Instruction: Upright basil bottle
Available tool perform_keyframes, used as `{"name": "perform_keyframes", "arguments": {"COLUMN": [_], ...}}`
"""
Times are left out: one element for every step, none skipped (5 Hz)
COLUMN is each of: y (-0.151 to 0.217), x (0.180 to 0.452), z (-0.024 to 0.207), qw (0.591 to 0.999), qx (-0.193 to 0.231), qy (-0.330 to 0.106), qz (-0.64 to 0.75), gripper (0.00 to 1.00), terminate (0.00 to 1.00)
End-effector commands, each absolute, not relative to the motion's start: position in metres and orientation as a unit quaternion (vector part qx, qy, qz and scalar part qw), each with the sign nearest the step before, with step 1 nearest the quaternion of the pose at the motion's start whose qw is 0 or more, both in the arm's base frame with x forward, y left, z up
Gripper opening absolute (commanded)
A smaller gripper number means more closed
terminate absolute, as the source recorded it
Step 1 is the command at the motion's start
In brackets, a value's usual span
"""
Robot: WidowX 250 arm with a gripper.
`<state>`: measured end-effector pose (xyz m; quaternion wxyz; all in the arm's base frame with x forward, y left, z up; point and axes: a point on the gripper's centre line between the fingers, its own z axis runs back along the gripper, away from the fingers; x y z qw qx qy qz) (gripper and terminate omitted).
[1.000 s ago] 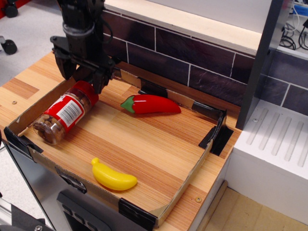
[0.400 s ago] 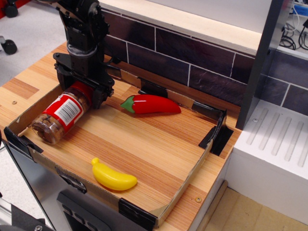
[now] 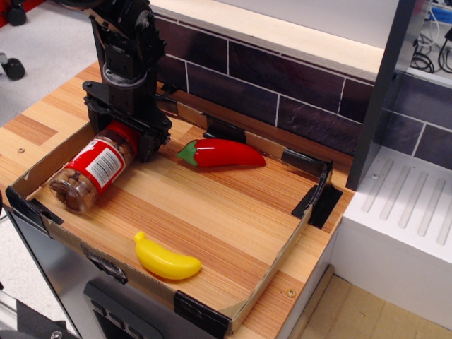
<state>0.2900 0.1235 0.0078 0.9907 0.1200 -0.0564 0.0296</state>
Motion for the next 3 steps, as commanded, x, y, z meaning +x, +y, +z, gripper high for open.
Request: {"name": "perform_keyframes", "arguments": {"y": [0.130, 0.132, 0.131], "x": [0.299, 0.300, 0.299], "z": [0.035, 0.054, 0.082], "qw": [0.989, 0.989, 0.987], "qx": [0.114, 0.103, 0.096], "qy": [-0.083, -0.089, -0.113], "qz": [0.041, 0.051, 0.060], "gripper": [0.00, 0.00, 0.00], "terminate": [0.00, 0.00, 0.00]}}
